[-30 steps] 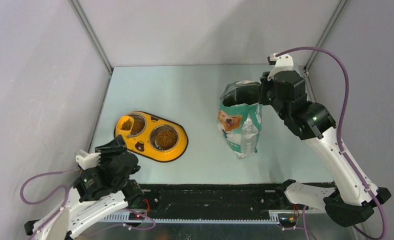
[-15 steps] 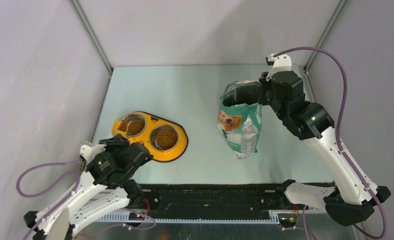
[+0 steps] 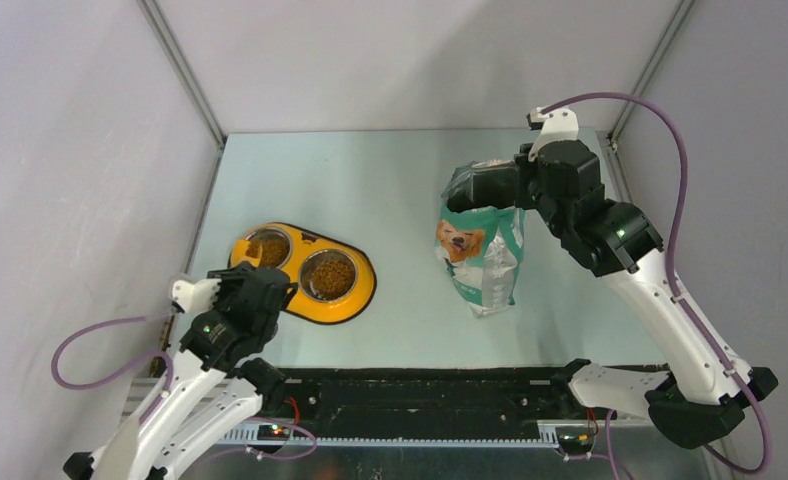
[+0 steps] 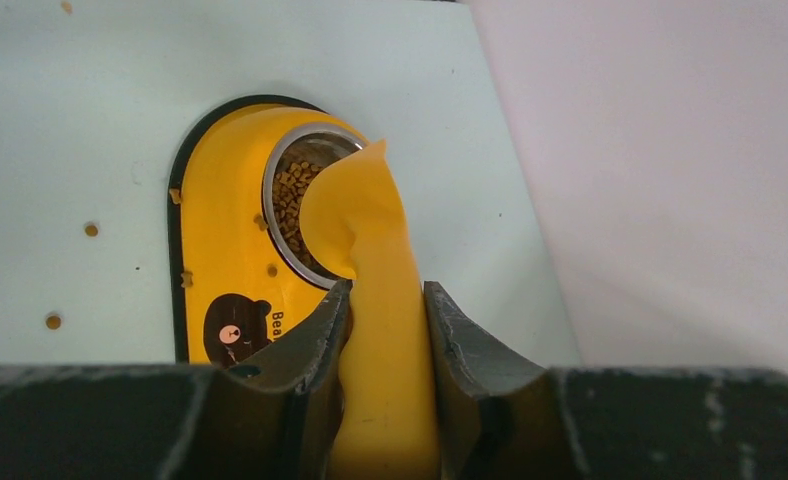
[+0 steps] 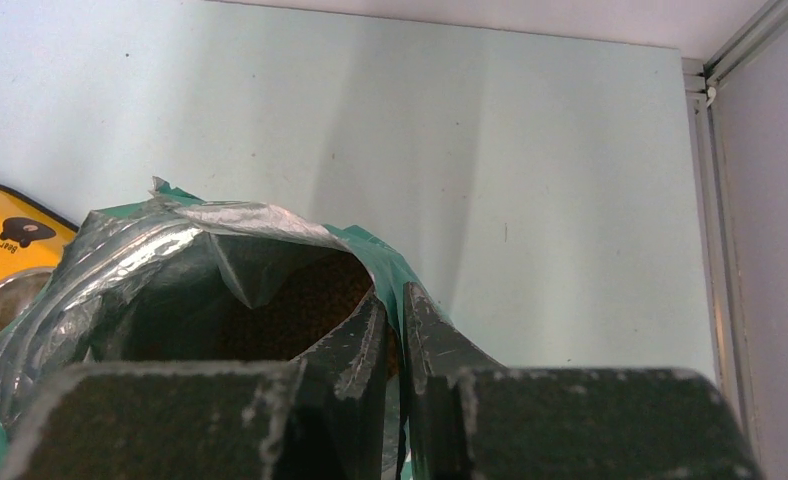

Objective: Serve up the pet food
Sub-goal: Pour the pet food into the pet food bowl.

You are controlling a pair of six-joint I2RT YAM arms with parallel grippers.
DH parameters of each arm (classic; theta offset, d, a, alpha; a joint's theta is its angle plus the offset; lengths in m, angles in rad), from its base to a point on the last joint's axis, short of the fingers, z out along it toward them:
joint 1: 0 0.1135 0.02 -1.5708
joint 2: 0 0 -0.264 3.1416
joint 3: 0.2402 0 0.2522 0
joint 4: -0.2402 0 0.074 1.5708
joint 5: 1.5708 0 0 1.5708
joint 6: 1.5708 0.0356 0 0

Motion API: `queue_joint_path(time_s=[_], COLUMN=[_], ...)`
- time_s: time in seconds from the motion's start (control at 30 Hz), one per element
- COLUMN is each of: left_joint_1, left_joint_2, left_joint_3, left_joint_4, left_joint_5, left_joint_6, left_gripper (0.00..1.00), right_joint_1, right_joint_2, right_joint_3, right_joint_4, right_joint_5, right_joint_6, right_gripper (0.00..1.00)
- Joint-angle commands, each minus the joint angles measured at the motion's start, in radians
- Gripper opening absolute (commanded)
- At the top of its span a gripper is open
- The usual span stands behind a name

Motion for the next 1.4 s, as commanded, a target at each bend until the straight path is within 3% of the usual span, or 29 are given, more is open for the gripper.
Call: queue_joint_path(time_s=[0.0, 0.27, 0.63, 0.9, 1.13, 1.23, 1.37], left_joint_1=[0.024, 0.073, 0.169, 0.188, 0.189, 0.188, 0.189], left_joint_2=[0.052, 0.103, 0.240, 0.272, 0.298, 0.245, 0.081], left_joint_3=[0.028, 0.084, 0.168, 0.191, 0.295, 0.302, 0.184], left_joint_4=[0.066, -0.032, 0.071, 0.144, 0.061, 0.131, 0.419], left_joint_5=[-0.001, 0.053, 0.199, 0.227, 0.224, 0.355, 0.674], left_joint_6=[0.066, 0.060, 0.393, 0.509, 0.587, 0.689, 0.757], left_gripper=[0.00, 0.00, 0.00, 0.00, 0.00, 0.00, 0.00], right_joint_1=[-0.006, -0.015, -0.019, -0.022, -0.025, -0.023, -0.026], right_joint_2=[0.013, 0.017, 0.027, 0.033, 0.035, 0.030, 0.011], right_joint_3=[0.001, 0.000, -0.009, -0.011, -0.012, -0.014, -0.028], right_joint_4=[0.008, 0.005, 0.014, 0.011, 0.013, 0.020, 0.044], right_joint_5=[0.028, 0.021, 0.008, 0.005, -0.021, -0.028, -0.031], right_joint_6=[-0.014, -0.017, -0.040, -0.044, -0.048, -0.039, -0.021], right_gripper=[0.13, 0.13, 0.13, 0.13, 0.13, 0.14, 0.16])
